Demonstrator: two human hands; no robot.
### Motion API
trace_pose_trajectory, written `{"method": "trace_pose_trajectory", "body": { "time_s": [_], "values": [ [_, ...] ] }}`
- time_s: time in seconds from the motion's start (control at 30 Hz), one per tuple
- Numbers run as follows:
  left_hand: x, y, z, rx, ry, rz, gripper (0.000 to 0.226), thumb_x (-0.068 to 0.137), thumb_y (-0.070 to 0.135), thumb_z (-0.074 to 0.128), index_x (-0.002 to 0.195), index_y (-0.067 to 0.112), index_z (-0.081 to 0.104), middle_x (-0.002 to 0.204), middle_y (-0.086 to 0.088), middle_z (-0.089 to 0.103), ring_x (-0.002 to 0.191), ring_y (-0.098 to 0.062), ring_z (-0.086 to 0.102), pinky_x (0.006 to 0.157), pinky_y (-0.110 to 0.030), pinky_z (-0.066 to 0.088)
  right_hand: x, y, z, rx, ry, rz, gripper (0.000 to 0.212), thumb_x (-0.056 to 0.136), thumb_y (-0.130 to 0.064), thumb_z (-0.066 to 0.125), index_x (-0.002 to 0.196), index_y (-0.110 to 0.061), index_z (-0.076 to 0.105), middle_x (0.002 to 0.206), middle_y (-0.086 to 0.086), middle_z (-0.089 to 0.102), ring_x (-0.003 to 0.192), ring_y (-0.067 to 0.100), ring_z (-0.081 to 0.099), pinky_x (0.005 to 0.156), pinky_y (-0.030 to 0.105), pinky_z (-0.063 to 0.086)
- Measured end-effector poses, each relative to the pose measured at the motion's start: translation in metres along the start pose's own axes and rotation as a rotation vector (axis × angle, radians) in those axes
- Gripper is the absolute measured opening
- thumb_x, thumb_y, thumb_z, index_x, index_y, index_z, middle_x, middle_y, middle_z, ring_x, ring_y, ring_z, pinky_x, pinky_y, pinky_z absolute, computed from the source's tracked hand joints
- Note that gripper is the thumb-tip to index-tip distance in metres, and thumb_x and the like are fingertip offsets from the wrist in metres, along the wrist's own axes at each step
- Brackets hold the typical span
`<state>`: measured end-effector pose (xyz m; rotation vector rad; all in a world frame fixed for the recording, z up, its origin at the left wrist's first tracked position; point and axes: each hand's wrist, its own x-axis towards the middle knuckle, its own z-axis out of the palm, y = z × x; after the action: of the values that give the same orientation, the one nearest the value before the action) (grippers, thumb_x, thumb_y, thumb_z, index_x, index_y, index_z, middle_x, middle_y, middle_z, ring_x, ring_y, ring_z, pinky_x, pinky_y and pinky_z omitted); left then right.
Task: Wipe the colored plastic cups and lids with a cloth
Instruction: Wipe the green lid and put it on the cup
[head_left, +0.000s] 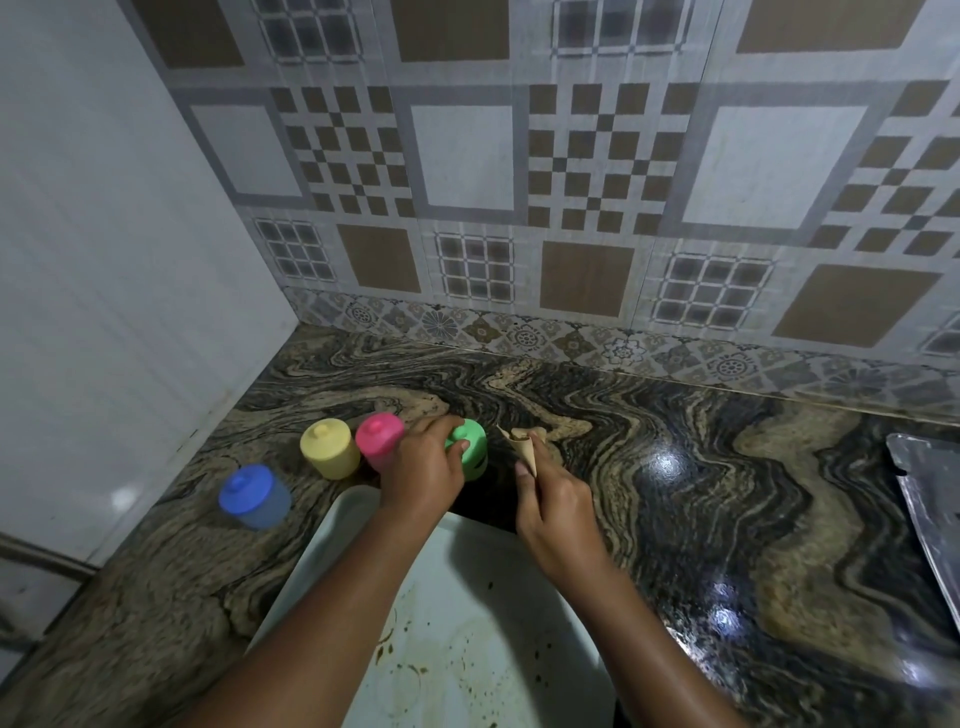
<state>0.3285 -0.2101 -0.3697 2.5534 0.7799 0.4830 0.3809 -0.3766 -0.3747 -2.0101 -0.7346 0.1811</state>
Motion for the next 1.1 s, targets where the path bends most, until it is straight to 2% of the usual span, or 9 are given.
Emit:
{"method": "trace_pose_trajectory", "body": {
  "time_s": [0.07,0.2,0.43,0.63,0.73,0.83,0.93,1.07,1.1],
  "values": [
    [0.000,0.000,0.001,-0.016,-0.011,0.026,0.038,0.092,0.016,0.067,0.130,0.017,0.065,0.127,-0.010,0.067,0.116,-0.029,0.063,0.096,-0.036,0.050,-0.001,0.001,0.001,-0.010,0.007,-0.003,0.053,0.098,-0.025,0.047,0.142,0.004,0.055,0.145,0.020,0.057,0.129,0.032,0.061,0.106,0.026,0.043],
    [0.000,-0.003,0.005,-0.039,-0.034,0.033,0.042,0.084,0.017,0.076,0.124,0.014,0.068,0.122,-0.008,0.068,0.113,-0.027,0.064,0.096,-0.033,0.049,-0.002,-0.001,-0.001,-0.014,0.023,-0.005,0.053,0.098,-0.026,0.046,0.143,0.002,0.054,0.145,0.019,0.057,0.128,0.031,0.062,0.106,0.029,0.046],
    [-0.005,-0.005,0.011,-0.089,-0.032,0.017,0.041,0.083,0.007,0.075,0.123,0.013,0.067,0.122,-0.010,0.068,0.112,-0.029,0.064,0.095,-0.031,0.047,-0.002,-0.003,-0.002,0.005,0.040,-0.004,0.051,0.099,-0.022,0.049,0.143,0.004,0.053,0.145,0.020,0.056,0.131,0.031,0.058,0.106,0.013,0.035],
    [-0.010,-0.009,0.010,-0.105,-0.038,0.006,0.047,0.085,0.005,0.073,0.130,0.017,0.065,0.130,-0.005,0.066,0.120,-0.026,0.060,0.099,-0.030,0.046,-0.007,-0.011,-0.001,0.044,0.048,0.008,0.056,0.099,-0.030,0.043,0.146,-0.003,0.051,0.147,0.016,0.056,0.132,0.029,0.058,0.107,0.031,0.047],
    [-0.010,-0.011,0.008,-0.082,-0.041,0.036,0.056,0.086,0.008,0.073,0.139,0.020,0.059,0.140,-0.003,0.060,0.129,-0.023,0.056,0.105,-0.034,0.046,-0.009,-0.014,-0.005,0.052,0.054,0.026,0.056,0.099,-0.030,0.043,0.147,-0.003,0.050,0.141,0.019,0.061,0.126,0.032,0.063,0.102,0.031,0.044],
    [-0.010,-0.011,0.006,-0.063,-0.049,0.045,0.060,0.087,0.011,0.073,0.144,0.022,0.055,0.144,-0.004,0.058,0.131,-0.023,0.055,0.107,-0.035,0.045,-0.010,-0.013,-0.010,0.056,0.054,0.050,0.059,0.099,-0.035,0.041,0.149,-0.004,0.047,0.124,0.027,0.069,0.112,0.040,0.067,0.090,0.033,0.046],
    [-0.009,-0.010,0.005,-0.053,-0.048,0.043,0.060,0.088,0.014,0.072,0.145,0.022,0.054,0.142,-0.004,0.059,0.129,-0.024,0.056,0.104,-0.036,0.048,-0.012,-0.014,-0.013,0.048,0.049,0.035,0.067,0.097,-0.048,0.033,0.148,-0.008,0.051,0.119,0.028,0.069,0.110,0.041,0.067,0.080,0.023,0.041],
    [-0.010,-0.006,0.001,-0.034,-0.072,0.047,0.064,0.088,0.019,0.073,0.147,0.023,0.050,0.146,-0.004,0.055,0.135,-0.025,0.052,0.105,-0.038,0.047,-0.015,-0.012,-0.016,0.076,0.044,-0.015,0.049,0.101,-0.039,0.037,0.139,-0.019,0.062,0.138,0.009,0.066,0.129,0.025,0.061,0.099,0.028,0.047],
    [-0.012,-0.007,-0.002,-0.011,-0.072,0.049,0.065,0.088,0.024,0.073,0.148,0.025,0.049,0.148,-0.003,0.053,0.136,-0.024,0.050,0.104,-0.041,0.050,-0.015,-0.012,-0.017,0.073,0.058,-0.003,0.048,0.102,-0.036,0.039,0.138,-0.016,0.062,0.137,0.007,0.067,0.126,0.021,0.063,0.097,0.026,0.048]
  ]
}}
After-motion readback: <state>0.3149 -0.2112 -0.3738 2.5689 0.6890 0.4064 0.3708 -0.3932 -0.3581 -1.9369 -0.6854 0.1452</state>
